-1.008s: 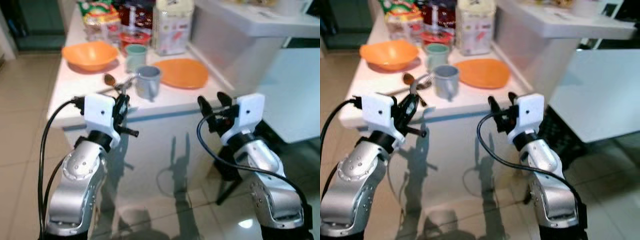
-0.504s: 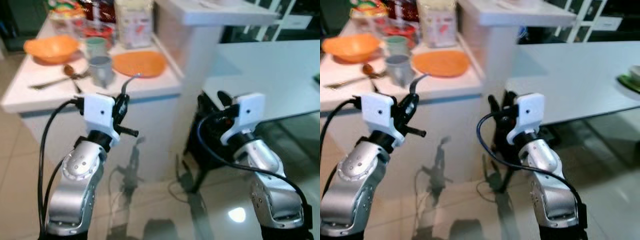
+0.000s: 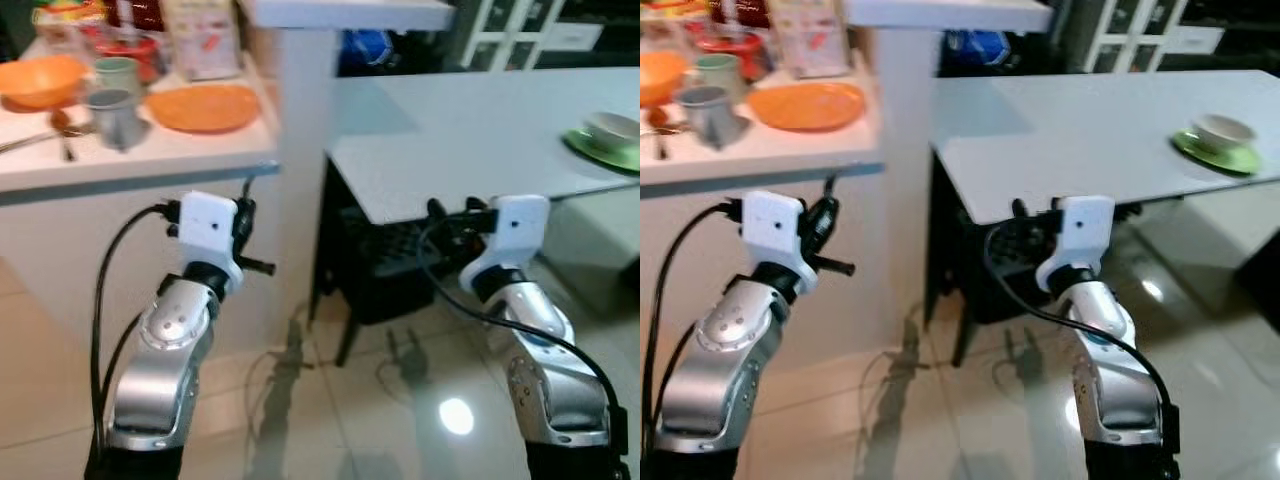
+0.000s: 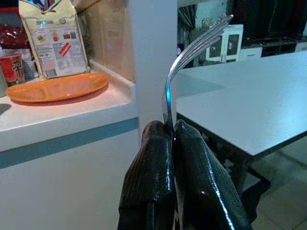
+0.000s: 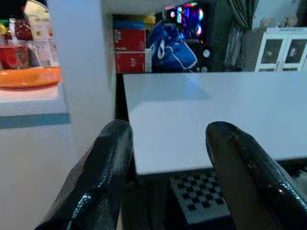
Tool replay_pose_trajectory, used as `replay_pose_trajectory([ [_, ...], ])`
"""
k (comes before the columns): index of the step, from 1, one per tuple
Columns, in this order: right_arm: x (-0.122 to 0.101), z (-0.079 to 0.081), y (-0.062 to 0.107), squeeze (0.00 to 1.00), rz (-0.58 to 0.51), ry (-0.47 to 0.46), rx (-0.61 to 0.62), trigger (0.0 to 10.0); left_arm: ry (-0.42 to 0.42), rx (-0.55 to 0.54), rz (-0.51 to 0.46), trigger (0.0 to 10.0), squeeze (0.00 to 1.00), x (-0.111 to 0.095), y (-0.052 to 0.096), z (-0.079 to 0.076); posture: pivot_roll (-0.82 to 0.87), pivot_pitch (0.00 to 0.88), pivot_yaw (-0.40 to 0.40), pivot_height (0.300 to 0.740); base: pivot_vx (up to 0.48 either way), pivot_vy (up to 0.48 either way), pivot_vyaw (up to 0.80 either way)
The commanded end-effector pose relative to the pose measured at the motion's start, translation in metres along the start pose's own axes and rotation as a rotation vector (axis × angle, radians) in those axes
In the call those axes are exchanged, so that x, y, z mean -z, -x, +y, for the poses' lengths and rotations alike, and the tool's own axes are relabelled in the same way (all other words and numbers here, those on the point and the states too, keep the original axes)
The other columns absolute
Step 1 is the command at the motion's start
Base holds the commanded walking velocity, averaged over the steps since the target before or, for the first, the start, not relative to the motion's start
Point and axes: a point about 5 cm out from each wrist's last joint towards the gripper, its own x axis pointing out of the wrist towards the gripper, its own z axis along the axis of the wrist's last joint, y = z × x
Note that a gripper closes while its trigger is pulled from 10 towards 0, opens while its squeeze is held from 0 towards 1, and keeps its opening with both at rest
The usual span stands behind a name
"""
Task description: Setting the table
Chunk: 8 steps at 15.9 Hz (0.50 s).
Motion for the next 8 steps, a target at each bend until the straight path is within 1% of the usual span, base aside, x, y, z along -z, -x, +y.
replay_pose_trajectory([
  [1,-0.0010,0.0072,-0.0003,0.00,0.002,0.005,-0.023,10.0,-0.006,-0.033,0.000,10.0,0.00,-0.0001,-0.0021,0.0067,0.06,0.000,-0.027,0.740,0.000,0.000,0.00],
  [3,-0.0023,0.0063,-0.0018,0.00,0.002,0.011,-0.030,10.0,-0.011,-0.043,0.010,10.0,0.00,0.0028,-0.0049,0.0052,0.05,0.000,-0.029,0.740,0.000,0.000,0.00],
  [5,-0.0019,0.0067,-0.0024,0.00,0.003,0.011,-0.033,10.0,-0.024,-0.047,0.022,10.0,0.00,0.0053,-0.0044,0.0048,0.05,0.000,-0.031,0.740,0.000,0.000,0.00],
  [8,-0.0013,0.0098,-0.0013,0.00,0.007,0.009,-0.041,10.0,-0.012,-0.068,0.022,10.0,0.00,0.0059,-0.0052,0.0087,0.05,0.000,-0.032,0.740,0.000,0.000,0.00],
])
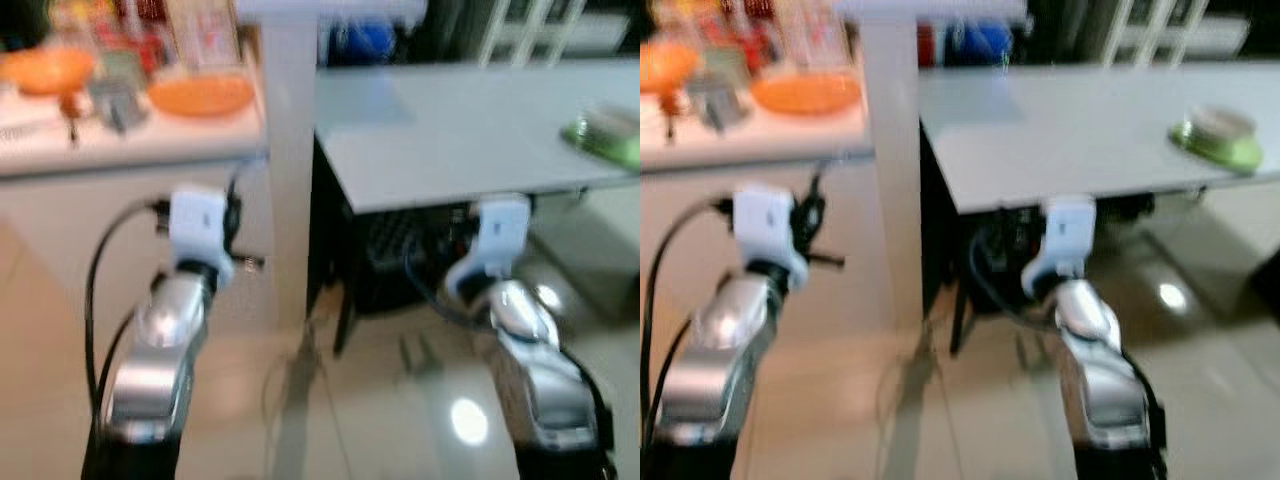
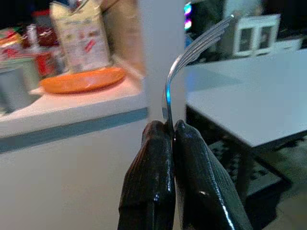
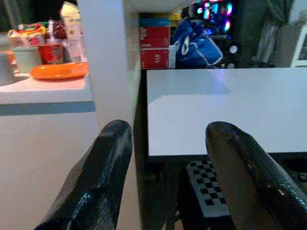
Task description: Setting the table
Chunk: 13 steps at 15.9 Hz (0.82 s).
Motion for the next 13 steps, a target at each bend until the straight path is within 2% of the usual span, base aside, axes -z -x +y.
replay_pose_trajectory([
  [1,-0.0038,-0.0009,-0.0012,0.00,-0.005,0.006,0.001,10.0,-0.006,-0.014,-0.018,10.0,0.00,-0.0039,-0.0019,0.0013,0.05,0.000,-0.031,0.740,0.000,0.000,0.00],
  [8,-0.0025,-0.0042,-0.0008,0.00,0.009,-0.013,0.017,10.0,-0.012,-0.004,-0.048,10.0,0.00,-0.0065,-0.0030,0.0010,0.05,0.000,-0.037,0.740,0.035,0.000,0.00],
  [13,-0.0021,-0.0039,-0.0014,0.00,0.012,-0.026,0.029,10.0,-0.007,0.030,-0.080,10.0,0.00,-0.0104,-0.0029,-0.0008,0.04,0.000,-0.034,0.740,0.367,0.000,-0.74],
])
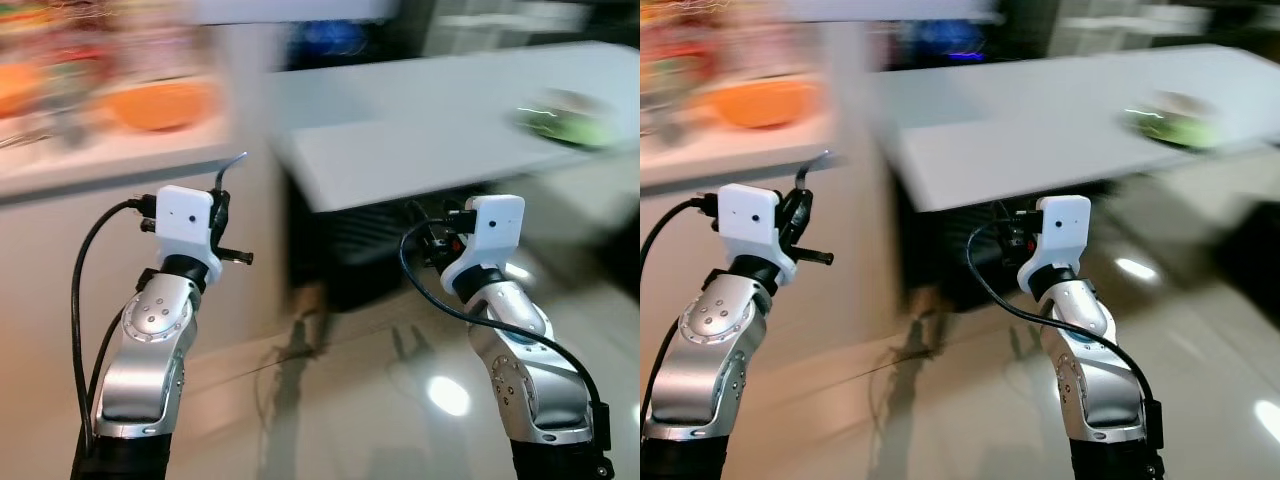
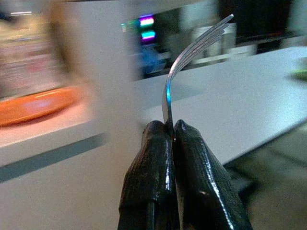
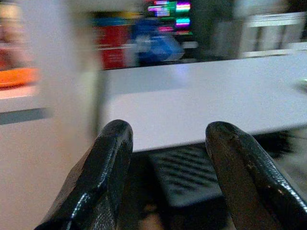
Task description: Setting the table
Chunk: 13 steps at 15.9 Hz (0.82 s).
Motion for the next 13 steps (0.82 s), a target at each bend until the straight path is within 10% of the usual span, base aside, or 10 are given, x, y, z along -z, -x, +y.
replay_pose_trajectory([
  [1,-0.002,-0.008,0.000,0.00,0.003,-0.005,0.033,10.0,0.016,0.047,-0.040,10.0,0.00,-0.008,-0.005,-0.010,0.05,0.000,-0.030,0.740,0.405,0.000,-0.80],
  [13,-0.006,-0.021,-0.003,0.00,-0.012,0.010,0.086,10.0,0.007,0.111,-0.073,10.0,0.00,-0.013,-0.013,-0.023,0.04,0.000,-0.028,0.740,0.425,0.000,-0.74],
])
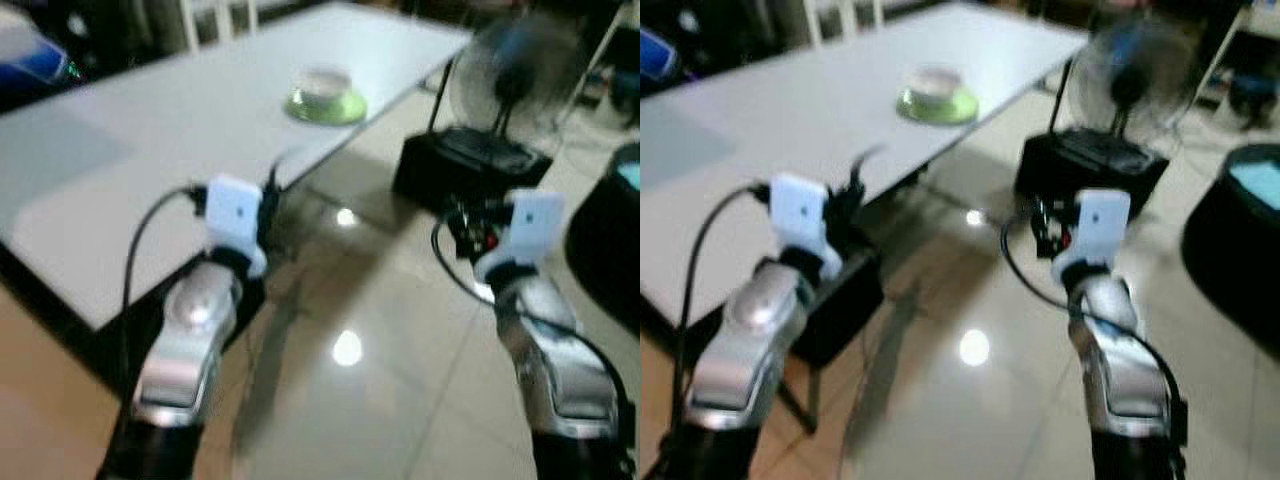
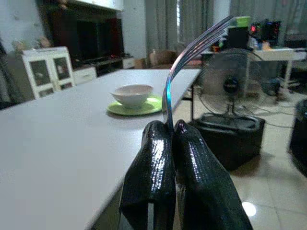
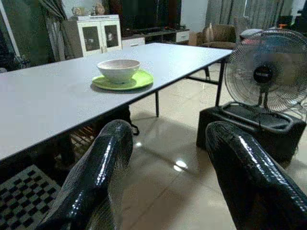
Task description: Setting the table
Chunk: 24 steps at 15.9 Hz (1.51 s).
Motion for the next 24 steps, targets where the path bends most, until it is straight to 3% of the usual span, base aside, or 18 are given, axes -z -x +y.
replay_pose_trajectory([
  [1,-0.004,0.006,-0.003,0.00,-0.013,-0.005,-0.024,10.0,-0.017,-0.029,-0.004,10.0,0.00,-0.001,-0.001,0.008,0.04,0.000,-0.027,0.740,0.428,0.000,-0.47],
  [11,-0.005,0.005,-0.004,0.00,-0.021,0.007,-0.029,10.0,0.009,0.037,-0.012,10.0,0.00,-0.001,-0.005,-0.011,0.03,0.000,-0.026,0.740,0.427,0.000,0.00],
  [14,-0.004,0.005,-0.004,0.00,-0.011,-0.003,-0.024,10.0,0.009,0.041,-0.009,10.0,0.00,-0.001,-0.006,-0.011,0.03,0.000,-0.027,0.740,0.429,0.000,0.00],
  [20,-0.003,0.007,-0.005,0.00,-0.013,-0.009,-0.035,10.0,0.005,0.048,-0.009,10.0,0.00,0.000,-0.005,-0.011,0.03,0.000,-0.026,0.740,0.427,0.000,-0.74],
  [22,-0.002,0.013,-0.004,0.00,-0.007,-0.002,-0.088,10.0,0.009,0.044,0.003,10.0,0.00,0.001,-0.004,-0.011,0.04,0.000,-0.026,0.740,0.429,0.000,0.00],
  [24,-0.002,0.018,-0.003,0.00,-0.001,0.069,-0.140,10.0,0.018,0.032,0.025,10.0,0.00,0.005,-0.002,-0.009,0.04,0.000,-0.025,0.740,0.426,0.000,0.20],
])
